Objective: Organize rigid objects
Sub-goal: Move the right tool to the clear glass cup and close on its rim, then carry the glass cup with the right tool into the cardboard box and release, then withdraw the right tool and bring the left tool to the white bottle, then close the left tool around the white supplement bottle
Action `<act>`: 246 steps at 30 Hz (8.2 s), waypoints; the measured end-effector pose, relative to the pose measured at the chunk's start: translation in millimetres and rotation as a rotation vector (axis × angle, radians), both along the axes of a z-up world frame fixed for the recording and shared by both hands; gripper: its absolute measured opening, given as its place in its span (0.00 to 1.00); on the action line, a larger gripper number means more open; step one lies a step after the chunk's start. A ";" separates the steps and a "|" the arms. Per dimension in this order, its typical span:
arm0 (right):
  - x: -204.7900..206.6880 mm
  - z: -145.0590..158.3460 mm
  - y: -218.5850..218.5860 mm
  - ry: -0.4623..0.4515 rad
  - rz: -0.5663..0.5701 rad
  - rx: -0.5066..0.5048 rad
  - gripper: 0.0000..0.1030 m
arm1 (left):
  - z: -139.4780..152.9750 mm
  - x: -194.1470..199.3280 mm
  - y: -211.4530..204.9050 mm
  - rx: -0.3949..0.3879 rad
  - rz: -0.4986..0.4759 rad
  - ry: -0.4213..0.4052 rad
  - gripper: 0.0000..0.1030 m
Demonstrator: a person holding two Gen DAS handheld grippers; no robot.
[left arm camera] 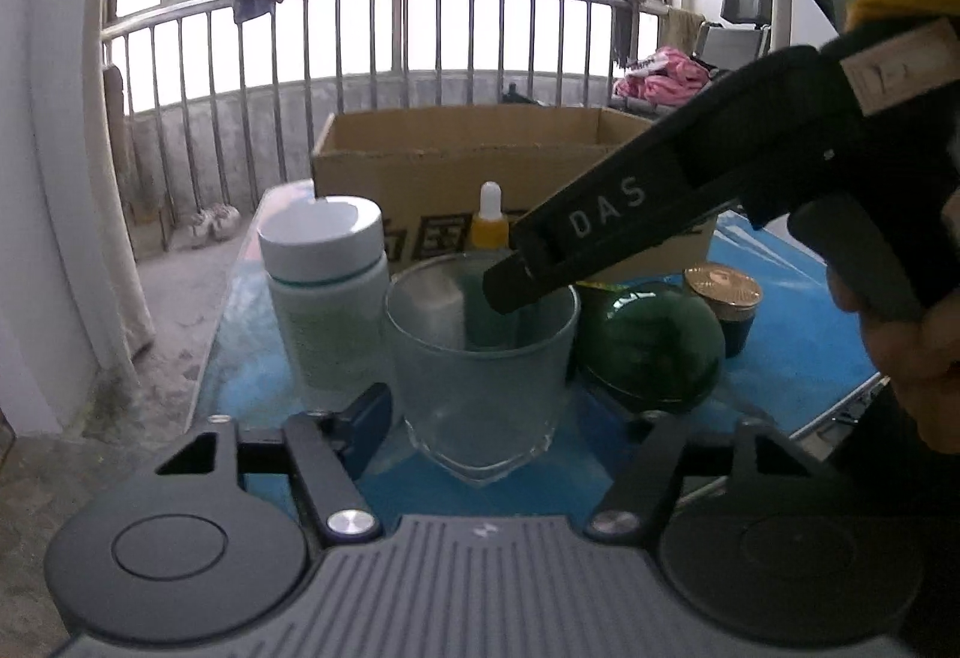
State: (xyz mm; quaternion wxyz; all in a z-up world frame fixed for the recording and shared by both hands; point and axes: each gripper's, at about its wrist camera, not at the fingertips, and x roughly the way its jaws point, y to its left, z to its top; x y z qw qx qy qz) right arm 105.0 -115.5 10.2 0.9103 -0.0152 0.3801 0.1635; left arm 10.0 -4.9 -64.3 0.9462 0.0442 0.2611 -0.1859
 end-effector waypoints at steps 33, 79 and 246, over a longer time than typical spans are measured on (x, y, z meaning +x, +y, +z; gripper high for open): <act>0.5 -4.5 -6.2 0.158 0.007 0.084 0.08 | 10.2 -8.3 12.1 -0.021 0.022 0.071 0.57; -14.3 118.2 -14.6 -0.044 0.137 0.154 0.14 | 132.9 15.5 4.3 0.102 -0.039 -0.107 0.70; 34.8 7.0 54.3 0.141 0.198 0.138 0.55 | 16.4 49.4 6.3 0.133 0.074 0.066 0.52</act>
